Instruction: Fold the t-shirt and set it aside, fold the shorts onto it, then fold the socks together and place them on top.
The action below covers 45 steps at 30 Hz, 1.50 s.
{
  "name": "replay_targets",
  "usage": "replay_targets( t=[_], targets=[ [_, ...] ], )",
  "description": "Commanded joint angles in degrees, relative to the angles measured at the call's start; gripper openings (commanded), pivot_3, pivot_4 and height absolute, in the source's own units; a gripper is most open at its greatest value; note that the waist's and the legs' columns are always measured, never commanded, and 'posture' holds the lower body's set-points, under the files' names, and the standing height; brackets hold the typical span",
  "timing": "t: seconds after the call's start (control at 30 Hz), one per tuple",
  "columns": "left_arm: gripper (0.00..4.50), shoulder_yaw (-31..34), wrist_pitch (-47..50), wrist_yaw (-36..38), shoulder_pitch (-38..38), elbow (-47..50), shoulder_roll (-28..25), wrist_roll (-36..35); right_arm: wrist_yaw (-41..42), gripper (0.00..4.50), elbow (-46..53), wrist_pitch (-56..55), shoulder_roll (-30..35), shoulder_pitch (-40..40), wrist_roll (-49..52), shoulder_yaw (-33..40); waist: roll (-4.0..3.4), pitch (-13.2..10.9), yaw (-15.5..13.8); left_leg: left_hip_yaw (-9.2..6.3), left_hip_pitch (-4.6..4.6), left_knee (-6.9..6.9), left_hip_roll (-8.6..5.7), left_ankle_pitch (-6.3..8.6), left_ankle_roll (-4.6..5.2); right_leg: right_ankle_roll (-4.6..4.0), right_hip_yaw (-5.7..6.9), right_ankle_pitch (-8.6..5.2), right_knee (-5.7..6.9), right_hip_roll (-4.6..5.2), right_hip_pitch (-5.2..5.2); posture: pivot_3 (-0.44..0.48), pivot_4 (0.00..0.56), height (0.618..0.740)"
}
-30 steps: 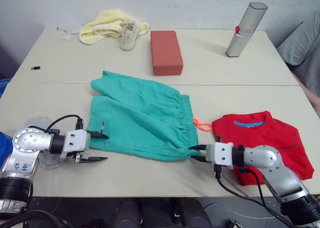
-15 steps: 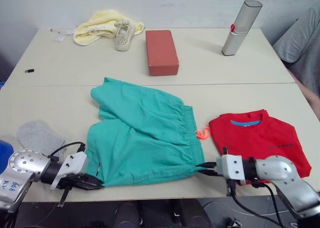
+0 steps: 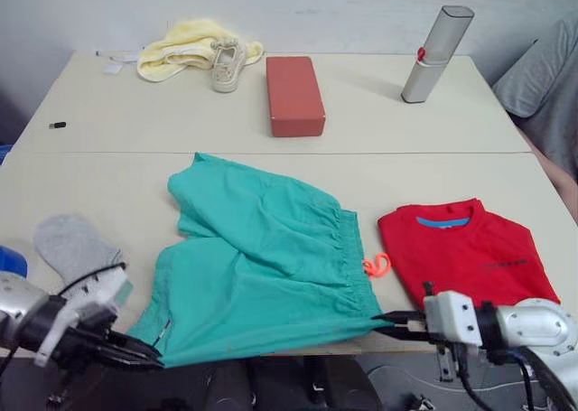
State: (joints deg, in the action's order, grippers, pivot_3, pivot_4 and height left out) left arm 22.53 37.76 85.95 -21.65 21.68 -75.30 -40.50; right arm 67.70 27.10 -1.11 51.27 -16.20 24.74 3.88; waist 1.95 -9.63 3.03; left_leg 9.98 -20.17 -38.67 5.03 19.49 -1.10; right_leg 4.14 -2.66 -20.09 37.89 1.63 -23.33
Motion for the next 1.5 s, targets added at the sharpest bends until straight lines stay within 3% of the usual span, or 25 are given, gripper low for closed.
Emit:
replay_targets(
  t=[0.03, 0.1, 0.2, 0.33, 0.43, 0.5, 0.57, 0.67, 0.8, 0.93, 1.03, 1.17, 1.27, 1.33, 1.5],
  targets=[
    [0.02, -0.3, -2.3, 1.5, 2.0, -3.4, -0.5, 3.3, 1.1, 0.0, -1.0, 0.1, 0.9, 0.0, 0.7, 2.1, -0.08, 0.0, 0.0, 0.01, 0.0, 0.06, -0.06, 0.0, 0.0, -0.01, -0.01, -0.01, -0.01, 0.0, -0.01, 0.0, 0.15, 0.74],
    [0.02, -2.7, -5.3, 0.8, 6.1, -5.3, 1.2, 4.0, 2.2, 0.0, -0.8, 0.9, 0.5, 1.2, 2.2, 1.5, -0.09, 0.0, 0.1, 0.03, -0.02, 0.12, -0.23, 0.0, -0.02, -0.05, -0.01, -0.03, -0.02, -0.03, -0.06, 0.0, 0.15, 0.74],
    [0.02, -7.8, -5.9, -2.4, 20.5, -10.2, 4.6, 3.8, 0.0, 0.0, -1.4, 6.1, -1.1, 8.6, 7.3, 2.5, -0.13, -0.1, 0.1, 0.06, -0.04, 0.08, -0.18, -0.02, -0.07, -0.04, -0.02, -0.03, -0.03, -0.11, -0.1, 0.0, 0.15, 0.74],
    [0.02, -15.1, -16.1, -17.4, 54.1, -28.7, 18.1, 15.3, -7.2, 0.0, -15.4, 1.4, -6.0, 35.0, 2.6, 4.3, -0.15, -0.6, -0.1, 0.09, -0.1, -0.35, -0.22, -0.12, 0.05, 0.01, 0.14, 0.25, 0.09, -0.33, -0.02, 0.0, 0.15, 0.74],
    [0.02, -15.9, -20.6, -21.3, 66.0, -37.5, 23.3, 18.7, -11.0, 0.0, -22.3, 0.6, -8.3, 46.1, -0.2, 4.3, -0.2, -0.7, -0.2, 0.16, -0.28, -0.3, -0.34, -0.42, 0.19, 0.27, 0.22, 0.65, -0.01, -0.4, -0.19, 0.0, 0.15, 0.74],
    [0.02, -16.3, -22.3, -20.2, 69.7, -39.8, 24.7, 19.0, -10.4, 0.0, -24.0, 0.8, -8.5, 49.4, -0.7, 3.5, -0.2, -0.7, -0.1, 0.21, -0.36, -0.31, -0.26, -0.24, 0.09, 0.2, 0.28, 0.42, 0.03, -0.2, -0.31, 0.0, 0.15, 0.74],
    [0.02, -17.4, -27.6, -18.8, 70.8, -42.0, 24.2, 21.8, -9.8, 0.0, -24.1, -0.6, -8.7, 49.3, -1.9, 2.8, -0.2, -0.7, 0.1, 0.26, -0.56, -0.2, -0.19, -0.22, 0.1, 0.24, 0.36, 0.37, 0.1, -0.08, -0.58, 0.0, 0.15, 0.74],
    [0.02, -15.7, -27.1, -15.0, 71.4, -43.5, 24.2, 19.2, -9.8, 0.0, -22.7, -0.2, -9.4, 46.9, -2.2, 2.7, -0.21, -0.7, 0.4, 0.27, -1.33, -0.25, 0.03, -0.2, 0.11, 0.12, 0.86, 0.3, 0.46, 0.02, -1.56, 0.0, 0.15, 0.74],
    [0.02, -16.2, -20.9, -6.2, 62.9, -35.3, 21.3, 14.6, -6.2, 0.0, -17.4, 0.9, -8.3, 40.1, 0.5, 2.9, -0.22, -0.7, 1.1, 0.38, -1.5, -0.36, 0.04, -0.2, 0.11, -0.1, 0.98, 0.16, 1.09, 0.09, -2.12, 0.0, 0.15, 0.74],
    [0.87, -14.9, -12.0, -6.5, 50.7, -22.0, 19.8, 9.9, -4.4, 0.0, -14.2, 1.1, -7.2, 32.9, 1.1, 3.8, -0.29, -0.8, 2.0, 0.2, -1.37, -0.5, 0.14, -0.17, -0.11, -0.17, 0.54, 0.12, 1.24, 0.05, -2.12, 0.0, 0.15, 0.74],
    [1.84, -13.3, -12.0, -6.2, 38.2, -12.3, 18.1, 9.8, -2.5, 0.0, -13.5, -0.6, -5.9, 26.8, 0.5, 5.0, -0.26, -0.9, 2.1, 0.22, -0.81, -0.66, 0.08, -0.24, -0.23, -0.14, 0.13, 0.18, 1.52, 0.05, -1.65, 0.0, 0.15, 0.74],
    [3.11, -12.6, -21.2, -10.9, 30.2, -10.1, 22.1, 14.4, 2.4, 0.0, -13.4, -5.5, -4.1, 19.4, -0.1, 5.7, -0.24, -0.9, 1.1, -0.01, -0.04, -0.55, -0.02, -0.25, -0.23, -0.17, 0.22, 0.16, 1.31, 0.03, -0.68, 0.0, 0.15, 0.74],
    [4.08, -12.6, -28.1, -14.7, 30.3, -11.7, 25.4, 17.3, 6.2, 0.0, -14.2, -9.4, -2.9, 15.6, -0.1, 6.1, -0.23, -0.9, 0.5, -0.16, 0.06, -0.54, -0.02, -0.23, -0.2, -0.11, 0.38, 0.21, 1.01, 0.02, -0.36, 0.0, 0.15, 0.74],
    [4.08, -11.8, -29.6, -16.8, 31.3, -12.5, 28.2, 16.1, 8.9, 0.0, -15.9, -13.7, -1.9, 12.9, -1.0, 6.6, -0.3, -0.9, -0.4, -0.22, 0.07, -0.5, -0.12, -0.18, -0.11, -0.07, 0.46, 0.23, 0.83, 0.02, -0.26, 0.0, 0.15, 0.74],
    [4.47, -12.5, -26.2, -17.1, 33.1, -13.8, 28.0, 14.9, 9.3, 0.0, -18.1, -17.6, -1.6, 11.5, -1.8, 6.6, -0.23, -0.9, -0.6, -0.12, 0.01, -0.49, -0.11, -0.11, 0.01, 0.04, 0.45, 0.29, 0.6, 0.08, -0.25, 0.0, 0.15, 0.74]
  ],
)
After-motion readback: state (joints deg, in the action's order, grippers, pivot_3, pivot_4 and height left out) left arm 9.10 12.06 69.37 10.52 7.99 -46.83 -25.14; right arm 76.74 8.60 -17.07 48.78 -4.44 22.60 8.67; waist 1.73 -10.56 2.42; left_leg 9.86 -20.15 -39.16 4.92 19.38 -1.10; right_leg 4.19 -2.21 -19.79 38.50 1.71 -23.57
